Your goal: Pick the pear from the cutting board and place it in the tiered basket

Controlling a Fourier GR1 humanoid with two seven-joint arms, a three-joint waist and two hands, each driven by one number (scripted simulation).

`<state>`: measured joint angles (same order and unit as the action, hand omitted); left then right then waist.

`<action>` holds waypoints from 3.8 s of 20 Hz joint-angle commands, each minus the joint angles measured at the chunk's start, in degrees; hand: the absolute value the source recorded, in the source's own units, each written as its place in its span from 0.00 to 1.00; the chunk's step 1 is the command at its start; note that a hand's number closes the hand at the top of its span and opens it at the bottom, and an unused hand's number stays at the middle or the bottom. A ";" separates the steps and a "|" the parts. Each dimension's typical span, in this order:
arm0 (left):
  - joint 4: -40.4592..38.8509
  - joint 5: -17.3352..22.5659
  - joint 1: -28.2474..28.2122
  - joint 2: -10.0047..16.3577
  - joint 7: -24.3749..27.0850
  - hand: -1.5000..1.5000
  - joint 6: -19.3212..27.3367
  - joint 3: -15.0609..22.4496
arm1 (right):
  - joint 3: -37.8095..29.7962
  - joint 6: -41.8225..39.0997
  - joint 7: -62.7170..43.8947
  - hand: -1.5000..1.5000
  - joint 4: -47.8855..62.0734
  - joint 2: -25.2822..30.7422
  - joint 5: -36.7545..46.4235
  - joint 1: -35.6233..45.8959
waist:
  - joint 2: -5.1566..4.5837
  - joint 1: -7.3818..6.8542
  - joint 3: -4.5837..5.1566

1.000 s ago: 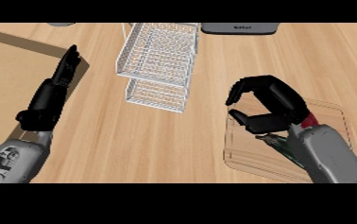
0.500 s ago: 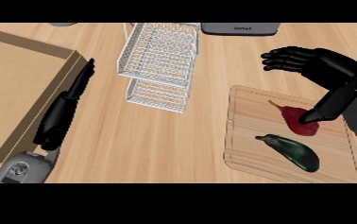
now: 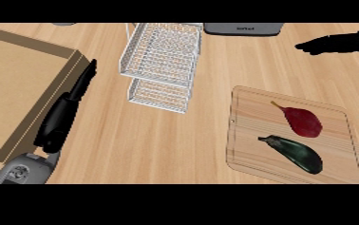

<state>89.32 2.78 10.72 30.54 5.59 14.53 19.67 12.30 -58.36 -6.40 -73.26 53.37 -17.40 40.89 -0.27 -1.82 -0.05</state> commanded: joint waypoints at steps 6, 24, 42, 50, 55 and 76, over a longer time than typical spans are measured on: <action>5.17 -2.03 -3.89 -0.50 -2.63 0.50 -0.11 -1.88 | 0.73 -2.03 -0.74 0.00 -9.22 0.97 12.23 -1.71 | 0.44 1.65 0.06; 2.51 -6.57 -4.58 -5.62 -0.25 0.50 -4.03 -5.20 | 7.14 6.28 -6.13 0.00 -16.21 -9.30 38.72 -11.22 | 0.17 1.41 0.04; 3.25 -10.21 -4.88 -9.18 -1.84 0.50 -8.80 -10.53 | 2.47 11.16 7.03 0.00 -11.72 -9.78 54.78 -15.50 | 0.27 1.78 0.06; 7.63 -11.74 -8.83 -9.99 -0.84 0.50 -11.44 -11.28 | 3.67 17.48 15.09 0.00 4.81 -14.92 63.72 -10.99 | 0.14 0.87 0.04; 7.98 -12.43 -5.85 -11.05 -4.40 0.50 -12.84 -13.83 | 1.53 12.87 11.25 0.00 -3.61 -17.26 64.15 -16.25 | 0.32 1.73 0.06; 8.87 -16.60 -6.50 -16.27 -5.40 0.50 -16.74 -15.88 | 2.49 24.23 24.45 1.00 13.66 -23.83 78.30 -16.24 | 0.29 1.62 0.04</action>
<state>96.08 -13.45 4.19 14.99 2.95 -1.39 3.54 12.81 -35.90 15.38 -59.19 29.89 58.66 27.45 0.01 -0.38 0.07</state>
